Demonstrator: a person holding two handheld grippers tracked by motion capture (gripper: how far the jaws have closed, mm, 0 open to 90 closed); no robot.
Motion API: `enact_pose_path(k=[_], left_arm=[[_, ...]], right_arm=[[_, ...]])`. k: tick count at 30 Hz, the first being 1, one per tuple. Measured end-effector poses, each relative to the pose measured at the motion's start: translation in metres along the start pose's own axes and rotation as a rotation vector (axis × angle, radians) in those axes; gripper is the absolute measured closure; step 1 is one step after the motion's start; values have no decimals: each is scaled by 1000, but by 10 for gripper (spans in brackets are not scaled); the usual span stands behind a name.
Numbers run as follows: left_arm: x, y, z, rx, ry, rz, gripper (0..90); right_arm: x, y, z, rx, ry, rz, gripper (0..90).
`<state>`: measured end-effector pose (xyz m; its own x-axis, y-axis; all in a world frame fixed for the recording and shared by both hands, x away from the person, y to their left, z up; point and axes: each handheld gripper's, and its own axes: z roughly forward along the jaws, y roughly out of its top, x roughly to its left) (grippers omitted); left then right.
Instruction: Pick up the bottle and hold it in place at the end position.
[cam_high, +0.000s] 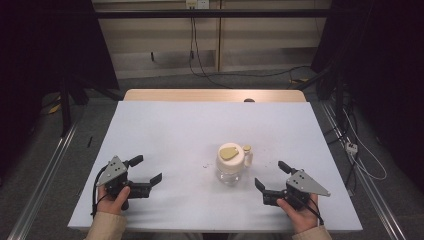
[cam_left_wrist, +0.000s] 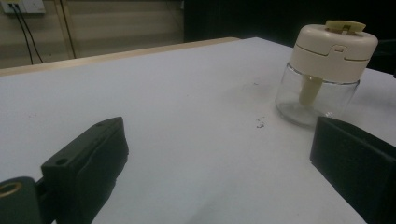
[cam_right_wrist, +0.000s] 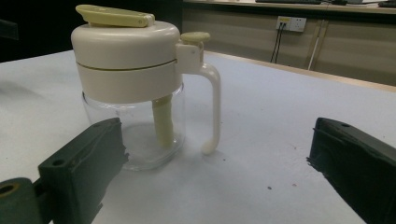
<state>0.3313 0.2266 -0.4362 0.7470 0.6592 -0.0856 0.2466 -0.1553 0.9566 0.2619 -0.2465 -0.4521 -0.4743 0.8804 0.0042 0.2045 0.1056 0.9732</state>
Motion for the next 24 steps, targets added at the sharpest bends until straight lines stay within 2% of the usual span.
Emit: enact_pose_path(k=[6,13,24], left_arm=[[-1,1,-1,-9,-1,4,37],[-1,1,0,-6,0,10,37],[-2,1,-1,-10,1,12,37]], right_arm=[[2,2,3,0,-3,3,30],[8,6,10,-8,16,7,31],[26,10,24,1,30,18,34]])
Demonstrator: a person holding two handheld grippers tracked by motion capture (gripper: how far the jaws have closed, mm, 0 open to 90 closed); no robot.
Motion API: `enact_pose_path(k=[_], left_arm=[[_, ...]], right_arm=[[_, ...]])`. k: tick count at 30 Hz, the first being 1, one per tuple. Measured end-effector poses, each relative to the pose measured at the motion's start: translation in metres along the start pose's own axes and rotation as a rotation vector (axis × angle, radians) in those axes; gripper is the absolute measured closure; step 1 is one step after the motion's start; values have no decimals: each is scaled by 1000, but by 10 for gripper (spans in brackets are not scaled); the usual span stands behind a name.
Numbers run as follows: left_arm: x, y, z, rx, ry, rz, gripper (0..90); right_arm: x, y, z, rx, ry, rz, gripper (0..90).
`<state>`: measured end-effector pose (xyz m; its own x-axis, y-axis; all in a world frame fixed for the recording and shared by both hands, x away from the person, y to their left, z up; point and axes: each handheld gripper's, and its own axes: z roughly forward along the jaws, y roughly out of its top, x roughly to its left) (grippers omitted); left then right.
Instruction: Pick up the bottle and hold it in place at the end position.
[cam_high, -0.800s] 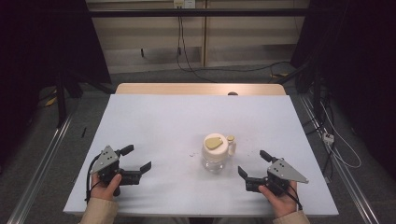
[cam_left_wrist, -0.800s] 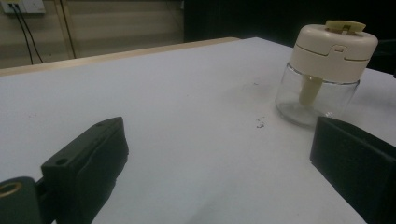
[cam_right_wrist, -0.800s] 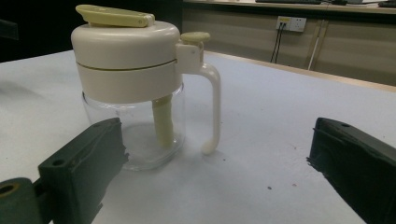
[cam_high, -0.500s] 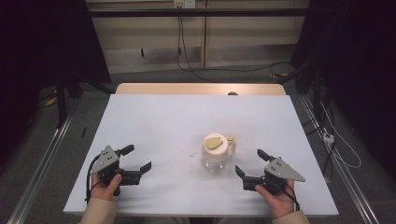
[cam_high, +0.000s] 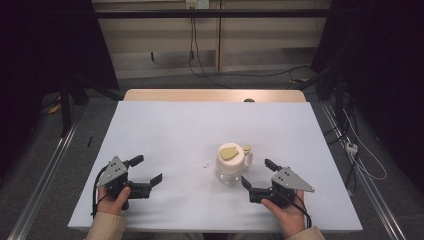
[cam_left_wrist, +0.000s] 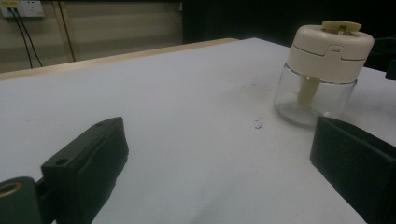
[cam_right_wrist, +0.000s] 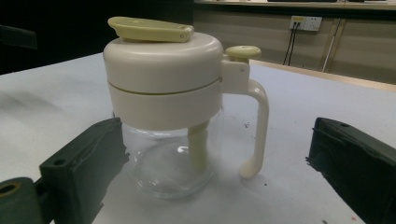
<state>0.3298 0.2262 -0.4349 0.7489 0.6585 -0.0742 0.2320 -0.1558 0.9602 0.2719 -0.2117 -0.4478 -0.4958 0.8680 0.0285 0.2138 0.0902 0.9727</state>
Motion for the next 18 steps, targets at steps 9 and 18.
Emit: enact_pose_path(k=[9,18], left_arm=[[-1,0,1,0,-7,8,37],[-1,0,0,1,-9,3,37]], right_arm=[[8,3,11,6,15,17,40],[15,6,24,29,22,29,44]])
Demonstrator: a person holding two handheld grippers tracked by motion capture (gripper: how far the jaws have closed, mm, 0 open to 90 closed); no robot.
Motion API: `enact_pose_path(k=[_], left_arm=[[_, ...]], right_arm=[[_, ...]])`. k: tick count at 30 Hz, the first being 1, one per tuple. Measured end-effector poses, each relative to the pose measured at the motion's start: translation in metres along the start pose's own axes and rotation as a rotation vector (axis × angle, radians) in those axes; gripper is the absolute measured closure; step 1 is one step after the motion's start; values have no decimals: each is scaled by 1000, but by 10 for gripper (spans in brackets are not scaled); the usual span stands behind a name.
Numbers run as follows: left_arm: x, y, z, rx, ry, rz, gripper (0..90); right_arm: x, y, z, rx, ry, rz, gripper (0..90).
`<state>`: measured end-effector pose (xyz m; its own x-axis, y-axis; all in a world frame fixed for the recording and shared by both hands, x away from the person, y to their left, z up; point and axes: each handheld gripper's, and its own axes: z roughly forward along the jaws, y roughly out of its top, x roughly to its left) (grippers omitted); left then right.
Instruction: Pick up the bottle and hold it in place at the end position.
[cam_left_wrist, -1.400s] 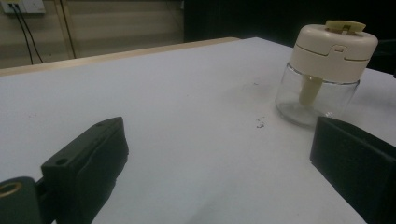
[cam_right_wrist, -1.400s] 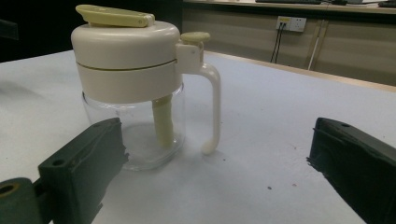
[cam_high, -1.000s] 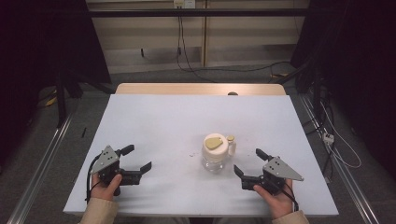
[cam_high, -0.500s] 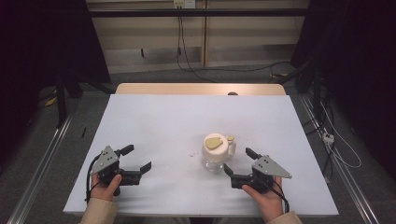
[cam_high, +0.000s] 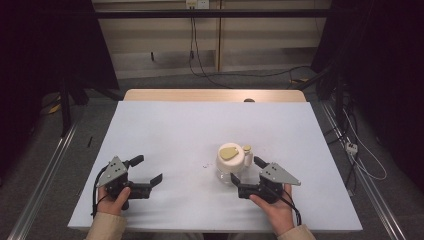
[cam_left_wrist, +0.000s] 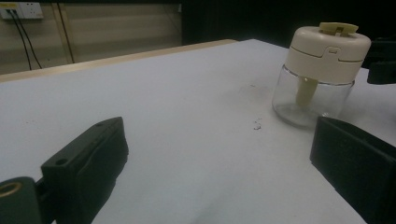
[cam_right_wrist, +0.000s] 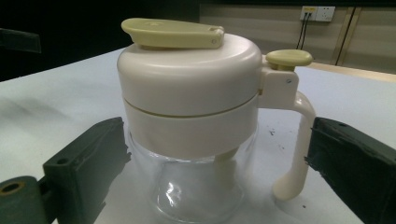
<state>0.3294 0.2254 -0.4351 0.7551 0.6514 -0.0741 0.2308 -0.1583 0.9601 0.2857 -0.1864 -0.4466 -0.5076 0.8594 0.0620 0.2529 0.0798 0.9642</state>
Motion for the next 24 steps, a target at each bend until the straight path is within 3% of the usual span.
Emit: enact_pose_path(k=[24], left_arm=[[-1,0,2,1,-9,8,37]], right_arm=[[4,-2,10,43,17,31,54]])
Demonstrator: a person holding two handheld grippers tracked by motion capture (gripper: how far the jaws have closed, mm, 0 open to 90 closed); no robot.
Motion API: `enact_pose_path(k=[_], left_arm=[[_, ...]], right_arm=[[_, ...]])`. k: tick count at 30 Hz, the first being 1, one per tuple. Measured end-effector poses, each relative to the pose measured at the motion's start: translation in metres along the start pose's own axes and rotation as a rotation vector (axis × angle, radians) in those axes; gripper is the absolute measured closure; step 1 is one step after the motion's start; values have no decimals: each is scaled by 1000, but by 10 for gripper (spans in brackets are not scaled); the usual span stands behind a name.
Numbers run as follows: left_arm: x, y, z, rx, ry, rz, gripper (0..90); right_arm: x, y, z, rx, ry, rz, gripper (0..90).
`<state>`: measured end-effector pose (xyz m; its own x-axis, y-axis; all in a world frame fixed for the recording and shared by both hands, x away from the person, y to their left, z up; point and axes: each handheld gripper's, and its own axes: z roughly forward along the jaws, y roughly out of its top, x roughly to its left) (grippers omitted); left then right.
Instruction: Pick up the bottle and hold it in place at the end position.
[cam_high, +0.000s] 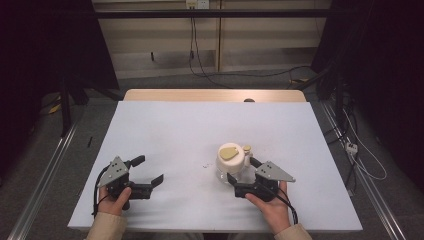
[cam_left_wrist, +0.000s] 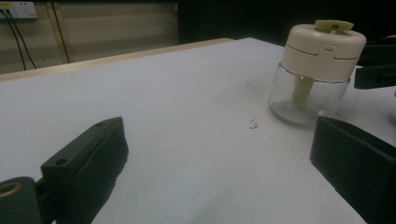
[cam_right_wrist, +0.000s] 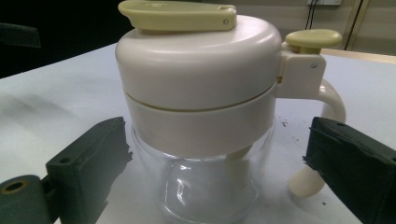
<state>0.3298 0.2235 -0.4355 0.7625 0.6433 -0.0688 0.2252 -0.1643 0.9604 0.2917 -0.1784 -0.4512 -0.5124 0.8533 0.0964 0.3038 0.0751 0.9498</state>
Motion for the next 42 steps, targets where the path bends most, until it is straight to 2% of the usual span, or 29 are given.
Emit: enact_pose_path(k=[5,12,16,18,22,42], left_arm=[[0,0,1,1,-2,-4,37],[0,0,1,0,-5,11,37],[-1,0,1,-3,-3,-6,37],[0,0,1,4,-4,-2,37],[-1,0,1,1,-5,-2,37],[0,-1,2,7,-4,-1,37]], right_arm=[[2,1,3,4,-2,-13,55],[2,1,6,9,-3,-13,55],[2,2,9,15,-8,-18,52],[3,2,11,20,-11,-16,52],[6,3,17,18,-9,-2,50],[12,7,39,14,-38,-21,27]])
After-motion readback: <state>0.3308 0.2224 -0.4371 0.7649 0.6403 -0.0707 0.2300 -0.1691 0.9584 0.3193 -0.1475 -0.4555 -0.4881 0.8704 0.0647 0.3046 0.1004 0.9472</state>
